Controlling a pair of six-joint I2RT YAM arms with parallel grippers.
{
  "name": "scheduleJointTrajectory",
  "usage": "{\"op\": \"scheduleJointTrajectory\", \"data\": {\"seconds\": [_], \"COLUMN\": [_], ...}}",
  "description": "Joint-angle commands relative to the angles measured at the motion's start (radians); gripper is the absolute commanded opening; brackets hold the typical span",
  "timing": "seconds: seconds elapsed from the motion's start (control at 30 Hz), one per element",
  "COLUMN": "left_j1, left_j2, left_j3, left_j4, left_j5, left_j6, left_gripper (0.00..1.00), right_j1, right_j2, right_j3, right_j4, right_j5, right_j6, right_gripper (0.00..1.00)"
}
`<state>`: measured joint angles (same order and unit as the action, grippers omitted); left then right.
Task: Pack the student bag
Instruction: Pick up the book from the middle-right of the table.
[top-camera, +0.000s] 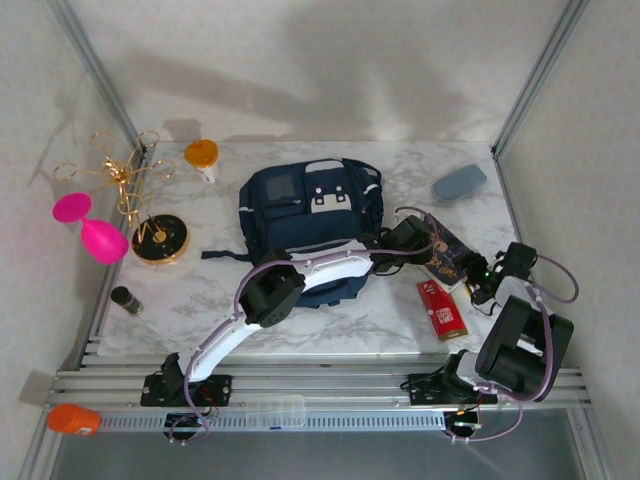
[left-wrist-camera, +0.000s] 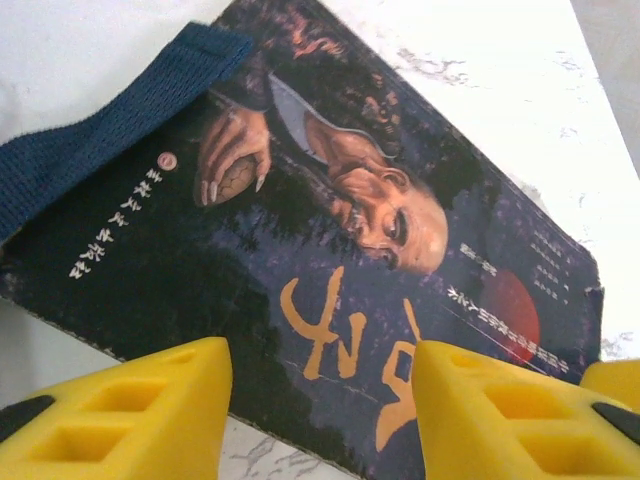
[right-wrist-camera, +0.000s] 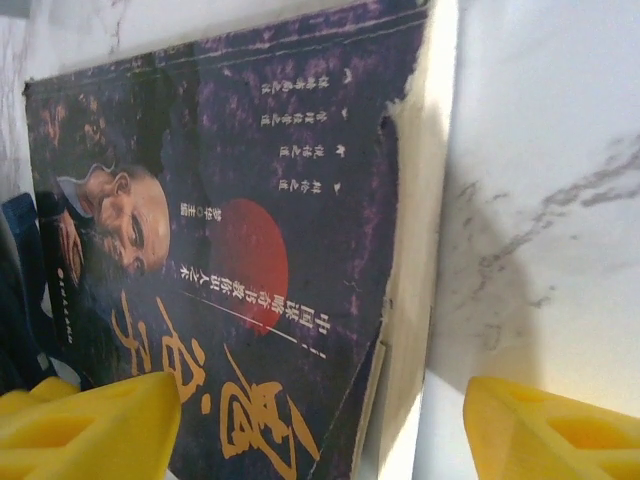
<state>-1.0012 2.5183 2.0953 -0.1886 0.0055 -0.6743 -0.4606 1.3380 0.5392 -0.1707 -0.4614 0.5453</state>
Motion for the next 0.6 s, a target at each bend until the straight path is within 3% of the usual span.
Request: {"op": "scheduleJointTrajectory", "data": {"seconds": [0.0,0.2,0.43,0.57], "left_j1": [0.021,0.032,0.032,0.032], "left_j2": [0.036,0.072,0.094,0.094], "left_j3": [0.039,0.042,0.049,0.051], "left_j4": [-0.028,-0.033,-0.060,-0.059], "left_j5": [0.023,0.062,0.067,0.074], "left_j6": [-0.046,-0.057,-0.051,-0.053], "left_gripper": [0.43,0.32,0.26,0.26], "right_j1": [0.006,0.010,0.010,0.010], "right_j2": [0.017,0.000,-0.035,-0.047], "right_j3": [-0.011,-0.005,0.008,0.006], "right_j4": [0.048,0.072,0.061,0.058], "right_j5": [-0.057,-0.113,-0.143,-0.144], "right_j6": [-0.014,-0.003,-0.001,0.003], "right_gripper": [0.68,0.52,0.35,0.30]}}
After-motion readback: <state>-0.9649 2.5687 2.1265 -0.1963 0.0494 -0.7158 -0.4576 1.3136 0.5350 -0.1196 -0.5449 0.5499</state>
